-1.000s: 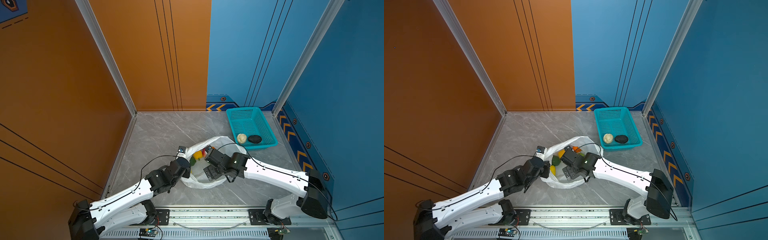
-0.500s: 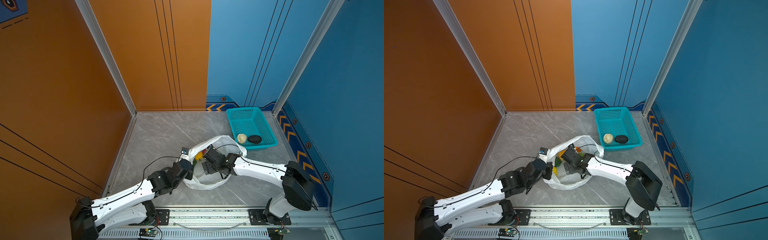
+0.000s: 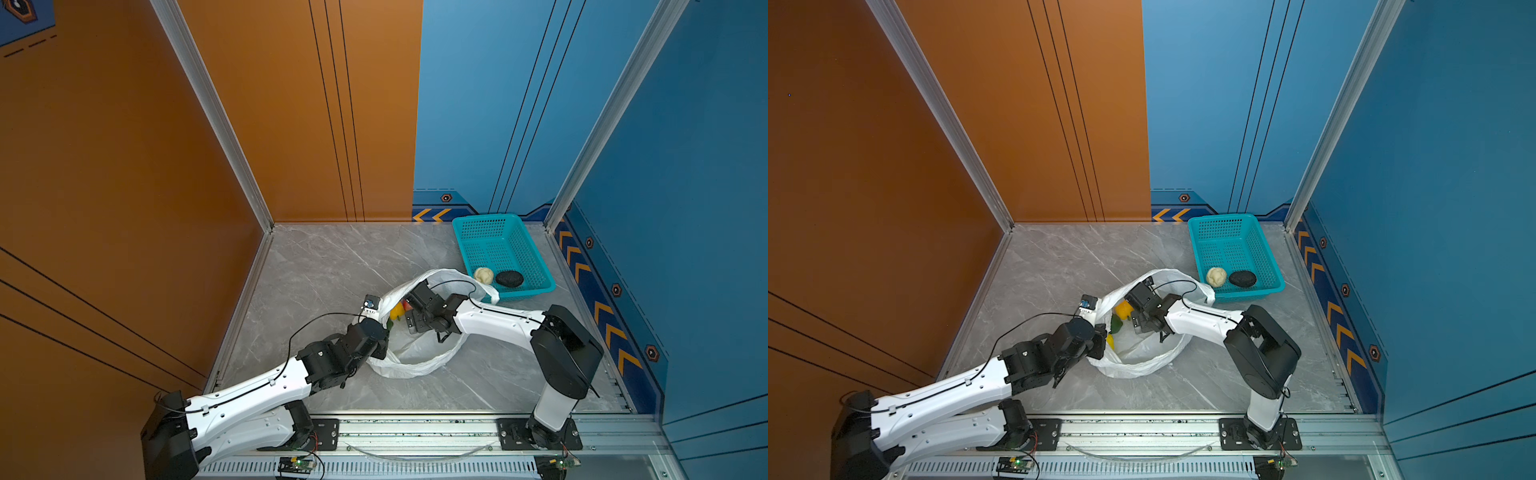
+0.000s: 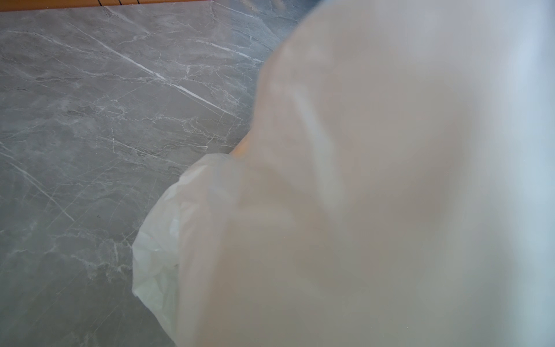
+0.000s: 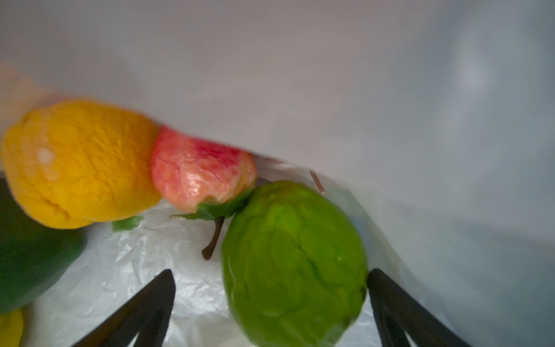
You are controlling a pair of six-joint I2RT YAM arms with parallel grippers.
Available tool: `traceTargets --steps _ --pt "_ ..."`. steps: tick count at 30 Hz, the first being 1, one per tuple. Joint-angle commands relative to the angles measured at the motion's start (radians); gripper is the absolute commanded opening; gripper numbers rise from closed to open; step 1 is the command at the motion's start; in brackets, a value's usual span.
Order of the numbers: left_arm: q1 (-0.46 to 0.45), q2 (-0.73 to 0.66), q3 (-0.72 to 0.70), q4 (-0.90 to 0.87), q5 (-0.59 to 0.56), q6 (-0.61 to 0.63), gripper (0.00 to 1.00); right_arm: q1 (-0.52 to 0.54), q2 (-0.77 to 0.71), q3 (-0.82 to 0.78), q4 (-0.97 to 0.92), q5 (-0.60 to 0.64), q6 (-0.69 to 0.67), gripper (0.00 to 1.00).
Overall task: Untie the knot of the plastic bag and take out the fruit
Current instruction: Pick up the fruit from the plastic bag.
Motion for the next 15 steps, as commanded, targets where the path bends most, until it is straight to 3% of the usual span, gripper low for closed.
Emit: traceTargets --steps 1,6,11,15 --pt "-0.006 0.003 -0.002 0.015 -0.013 0.008 0.00 -0.012 0.041 0.025 0.008 -0.066 -0.010 1.00" --pt "-0.006 0.013 -0.002 0.022 -0.010 0.006 0.00 -0.002 0.065 0.043 0.012 -0.060 -0.006 0.99" --pt "-0.007 0.021 0.002 0.029 -0.001 0.007 0.00 -0.012 0.085 0.068 0.012 -0.004 0.014 0.90" --pt "-0.005 0.024 0.005 0.028 0.000 0.008 0.00 -0.025 0.098 0.073 0.013 -0.001 0.026 0.68"
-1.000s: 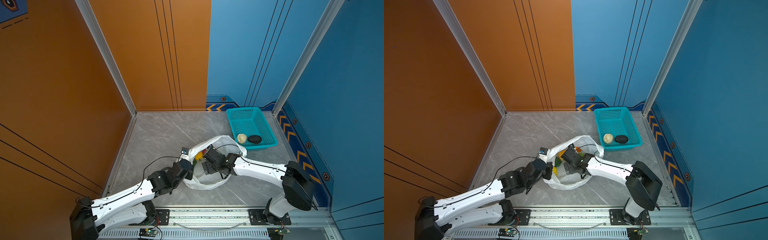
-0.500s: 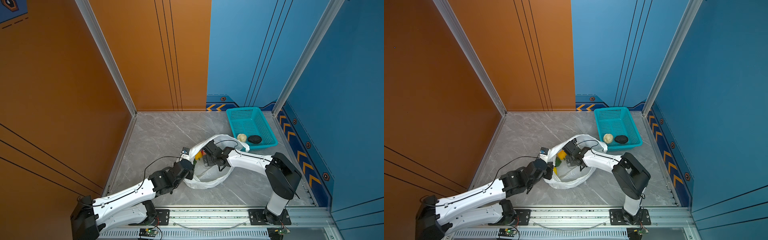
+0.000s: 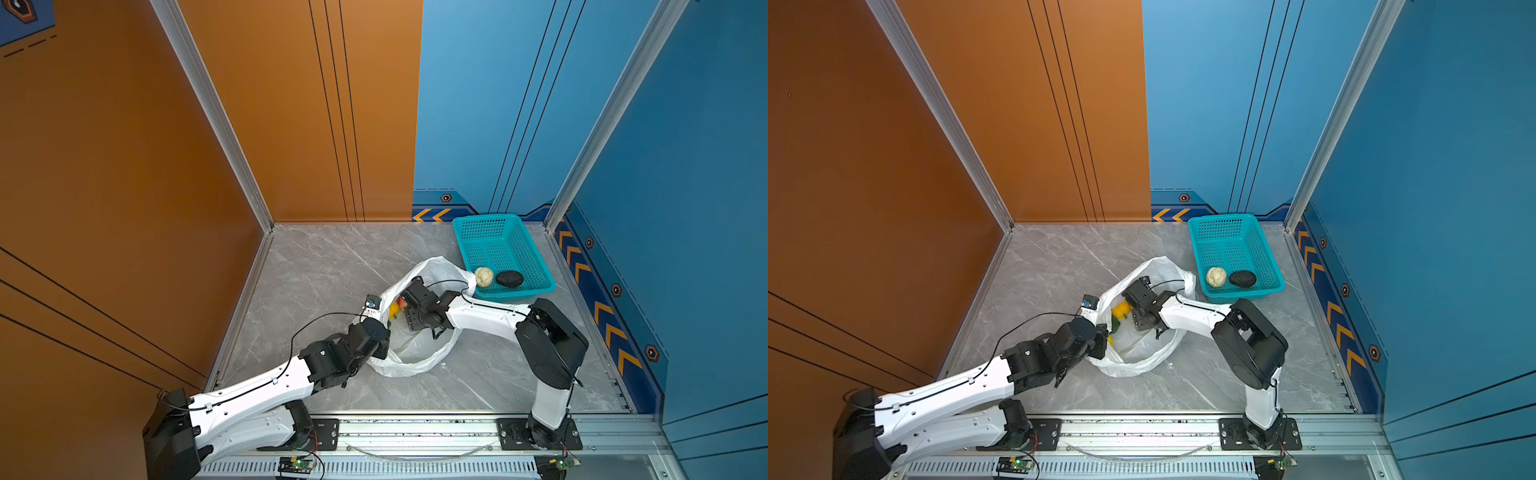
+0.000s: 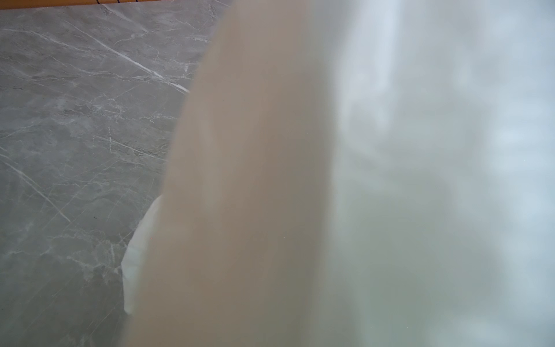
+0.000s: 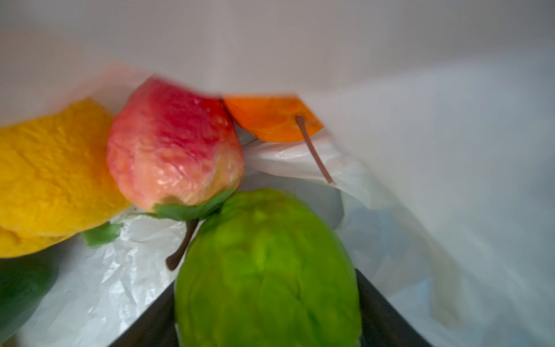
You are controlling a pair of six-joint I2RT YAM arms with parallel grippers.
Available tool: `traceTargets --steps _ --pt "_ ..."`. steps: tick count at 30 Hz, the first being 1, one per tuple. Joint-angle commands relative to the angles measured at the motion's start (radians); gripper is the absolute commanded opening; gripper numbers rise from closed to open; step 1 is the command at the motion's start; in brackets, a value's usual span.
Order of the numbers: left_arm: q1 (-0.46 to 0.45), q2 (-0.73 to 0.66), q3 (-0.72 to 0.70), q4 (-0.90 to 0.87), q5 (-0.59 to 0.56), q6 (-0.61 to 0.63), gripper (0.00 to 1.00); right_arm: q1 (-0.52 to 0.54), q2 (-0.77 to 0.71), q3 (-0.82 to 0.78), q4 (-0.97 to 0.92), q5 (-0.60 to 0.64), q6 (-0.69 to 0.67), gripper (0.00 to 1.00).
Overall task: Untie the knot of the plastic bag and take out the fruit
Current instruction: Pick up the fruit from the plastic bag.
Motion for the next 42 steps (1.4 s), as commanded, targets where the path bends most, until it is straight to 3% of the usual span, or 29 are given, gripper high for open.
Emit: traceTargets --steps 1,9,21,29,35,42 --pt "-0.006 0.006 0.005 0.012 -0.001 0.010 0.00 -0.013 0.023 0.019 0.002 0.025 0.015 0.65" --pt "-0.006 0.011 0.007 0.012 -0.007 0.012 0.00 0.014 -0.032 -0.002 -0.001 -0.012 0.009 0.49" --pt "0.011 0.025 0.021 0.001 -0.033 0.007 0.00 0.149 -0.217 -0.025 -0.096 -0.079 0.062 0.49" --pt "0.026 -0.002 0.016 -0.027 -0.044 0.007 0.00 0.187 -0.359 0.064 -0.250 -0.083 0.079 0.49" --pt "0.032 -0.014 -0.001 -0.036 -0.041 0.005 0.00 0.131 -0.473 0.197 -0.379 -0.100 0.050 0.49" --pt "0.033 -0.015 -0.005 -0.040 -0.032 0.003 0.00 -0.081 -0.541 0.328 -0.437 -0.181 -0.014 0.49"
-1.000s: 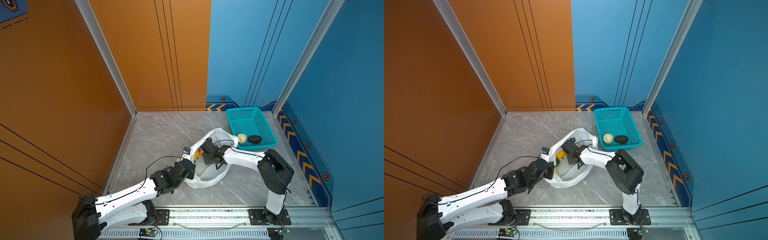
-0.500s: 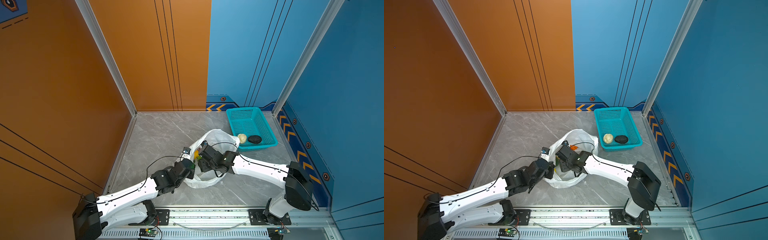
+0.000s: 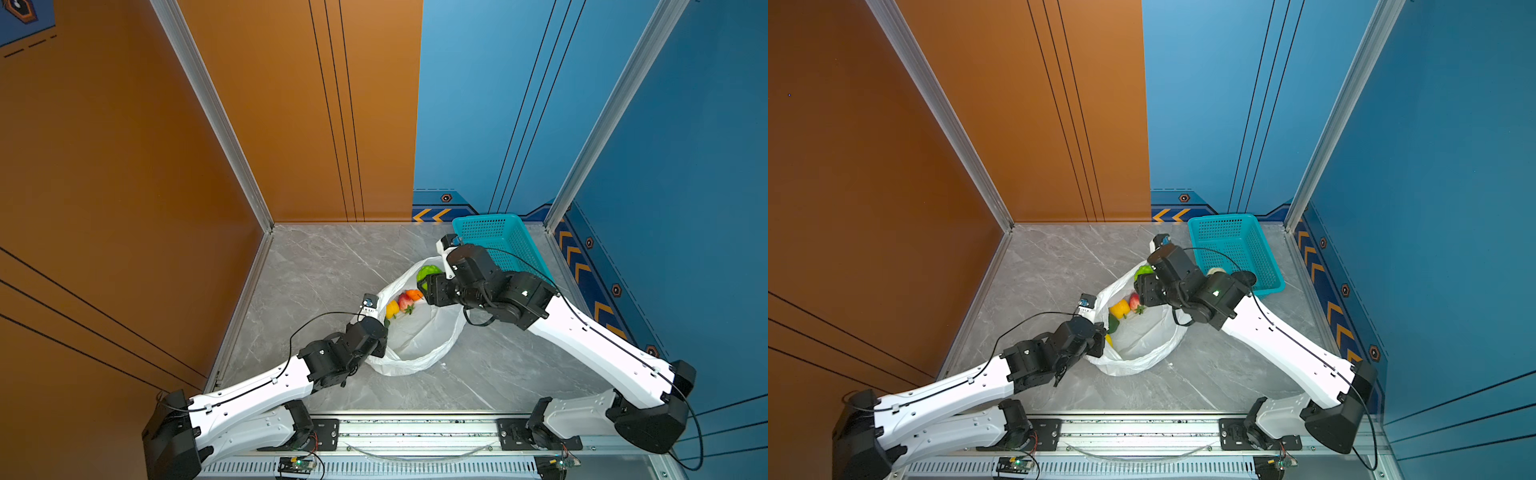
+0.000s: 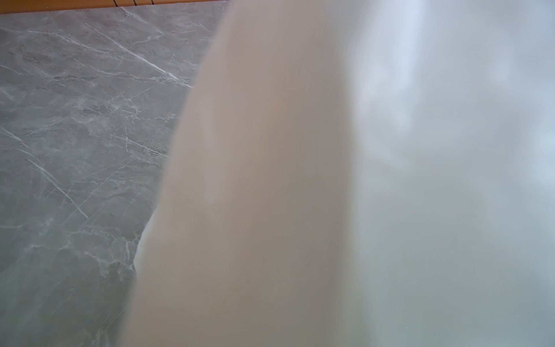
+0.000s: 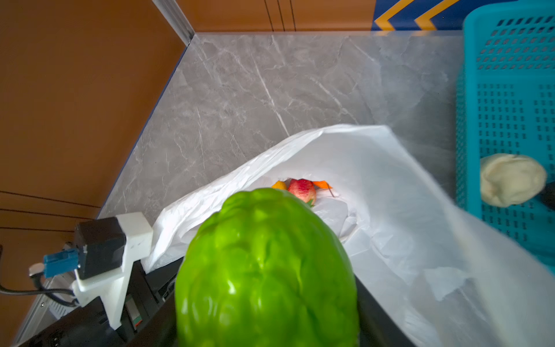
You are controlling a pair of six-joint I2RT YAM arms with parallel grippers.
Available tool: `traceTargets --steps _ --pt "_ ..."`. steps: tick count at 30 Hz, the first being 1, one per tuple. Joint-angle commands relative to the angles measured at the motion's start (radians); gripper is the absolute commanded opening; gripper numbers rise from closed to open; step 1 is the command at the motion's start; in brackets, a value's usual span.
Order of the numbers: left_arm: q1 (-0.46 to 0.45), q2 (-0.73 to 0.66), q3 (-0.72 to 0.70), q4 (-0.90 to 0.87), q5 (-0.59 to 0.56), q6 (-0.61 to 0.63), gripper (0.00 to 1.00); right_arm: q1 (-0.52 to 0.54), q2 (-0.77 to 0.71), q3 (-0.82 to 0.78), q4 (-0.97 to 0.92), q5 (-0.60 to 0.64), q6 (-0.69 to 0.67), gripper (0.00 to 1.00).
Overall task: Untie the knot of the plastic bag and take out the fruit
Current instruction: Pick up the fruit from the plastic bag, then place the fruit in the basket.
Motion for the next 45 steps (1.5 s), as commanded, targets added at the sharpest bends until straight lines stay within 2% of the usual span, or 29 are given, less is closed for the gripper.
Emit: traceTargets --steps 1,7,11,17,22,31,33,38,41,45 --pt "0.007 -0.013 -0.005 -0.025 -0.009 0.004 0.00 -0.106 -0.021 0.043 -0.080 -0.052 -0.053 0.49" --pt "0.005 -0.025 -0.004 -0.043 -0.009 0.004 0.00 -0.391 -0.031 0.041 -0.055 -0.094 -0.121 0.48" --pt "0.003 -0.028 0.000 -0.048 -0.010 0.006 0.00 -0.578 -0.009 -0.037 0.032 -0.153 -0.130 0.48" --pt "0.000 -0.026 0.005 -0.054 -0.012 0.010 0.00 -0.738 0.094 -0.157 0.155 -0.191 -0.124 0.48" --pt "-0.006 -0.030 -0.001 -0.052 -0.012 0.001 0.00 -0.780 0.230 -0.199 0.240 -0.134 -0.148 0.48" --pt "-0.012 -0.052 -0.022 -0.026 -0.006 0.008 0.00 -0.803 0.476 -0.124 0.287 -0.112 -0.176 0.50" --pt "-0.012 -0.055 -0.026 -0.027 -0.003 0.009 0.00 -0.802 0.501 -0.114 0.287 -0.109 -0.178 0.55" --pt "-0.013 -0.062 -0.027 -0.029 0.000 0.006 0.00 -0.793 0.512 -0.112 0.285 -0.068 -0.176 0.84" --pt "-0.012 -0.065 -0.024 -0.032 -0.001 0.012 0.00 -0.783 0.505 -0.115 0.279 -0.054 -0.176 0.93" --pt "-0.012 -0.065 -0.019 -0.033 -0.001 0.015 0.00 -0.769 0.489 -0.115 0.270 -0.041 -0.178 0.98"
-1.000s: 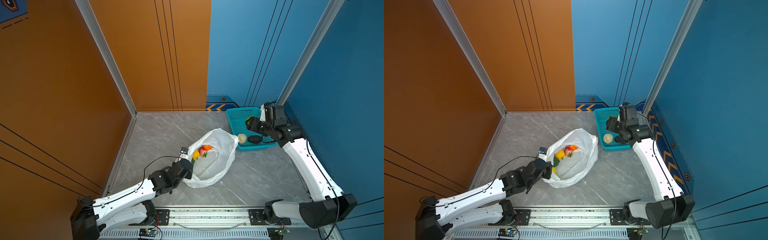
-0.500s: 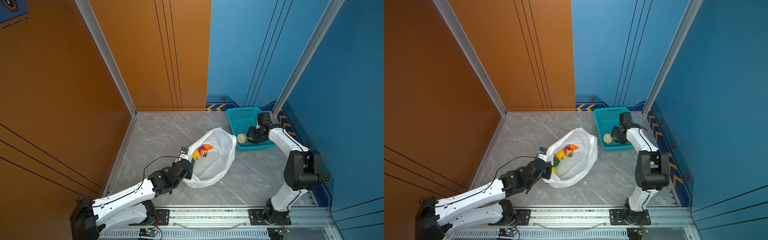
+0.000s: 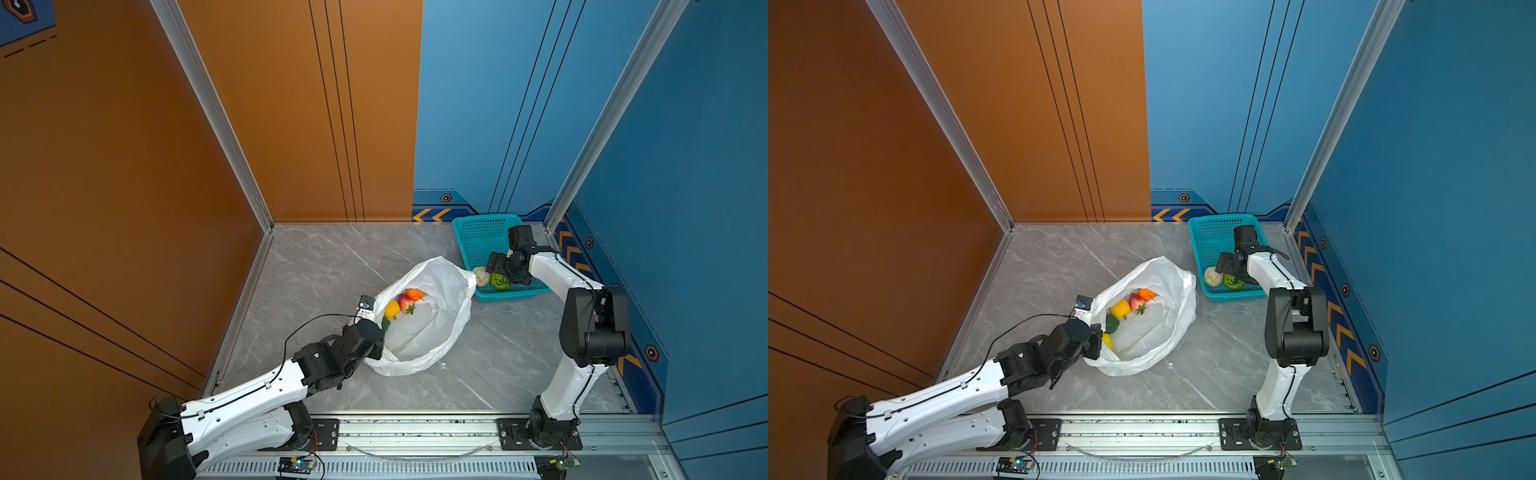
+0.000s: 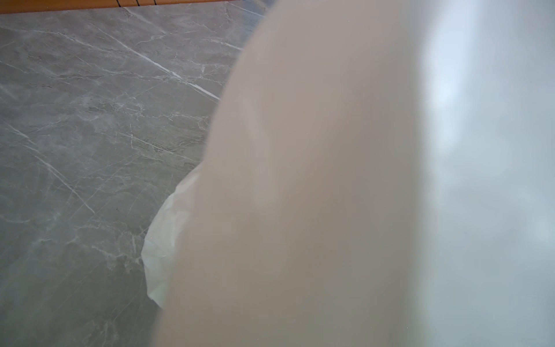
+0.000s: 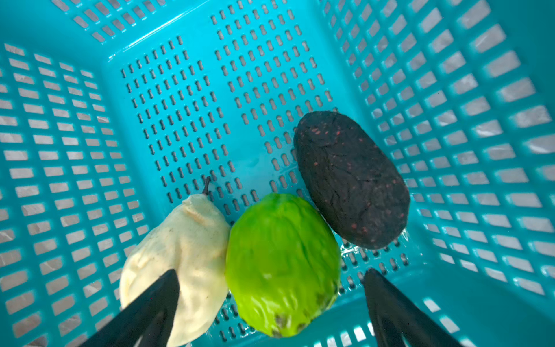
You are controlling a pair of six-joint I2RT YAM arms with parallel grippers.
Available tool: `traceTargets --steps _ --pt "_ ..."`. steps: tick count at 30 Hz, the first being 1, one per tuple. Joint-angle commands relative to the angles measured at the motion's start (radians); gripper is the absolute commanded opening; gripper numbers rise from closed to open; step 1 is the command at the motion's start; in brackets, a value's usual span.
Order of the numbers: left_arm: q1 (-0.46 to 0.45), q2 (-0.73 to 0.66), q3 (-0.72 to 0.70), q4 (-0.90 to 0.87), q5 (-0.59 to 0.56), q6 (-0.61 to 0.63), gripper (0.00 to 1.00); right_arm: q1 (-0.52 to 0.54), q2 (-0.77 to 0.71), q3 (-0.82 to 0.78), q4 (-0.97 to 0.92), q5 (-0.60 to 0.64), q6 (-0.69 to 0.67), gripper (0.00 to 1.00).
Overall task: Untie the knot of the plastic bag and take out the fruit
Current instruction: Place the fruit in the basket, then pick up the fruit from the plastic bag.
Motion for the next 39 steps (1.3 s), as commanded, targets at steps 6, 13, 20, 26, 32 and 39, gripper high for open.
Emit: traceTargets --steps 6,13,20,26,32,39 --pt "-0.005 -0.015 -0.002 -0.008 0.000 0.015 0.00 0.029 -0.058 0.030 -0.031 0.030 -0.005 1.00" --pt "-0.006 -0.014 0.000 -0.006 0.002 0.015 0.00 0.063 -0.199 0.075 -0.124 -0.035 -0.003 1.00" --pt "-0.004 0.000 0.013 0.001 0.006 0.020 0.00 0.244 -0.345 0.208 -0.296 -0.087 -0.006 1.00" --pt "-0.004 0.019 0.026 0.012 0.014 0.025 0.00 0.515 -0.356 0.370 -0.428 -0.018 0.002 1.00" --pt "-0.004 0.006 0.022 0.010 0.006 0.022 0.00 0.754 -0.353 0.409 -0.481 0.068 0.035 1.00" --pt "-0.004 -0.010 0.013 0.006 0.005 0.018 0.00 0.910 -0.348 0.318 -0.493 0.108 0.067 1.00"
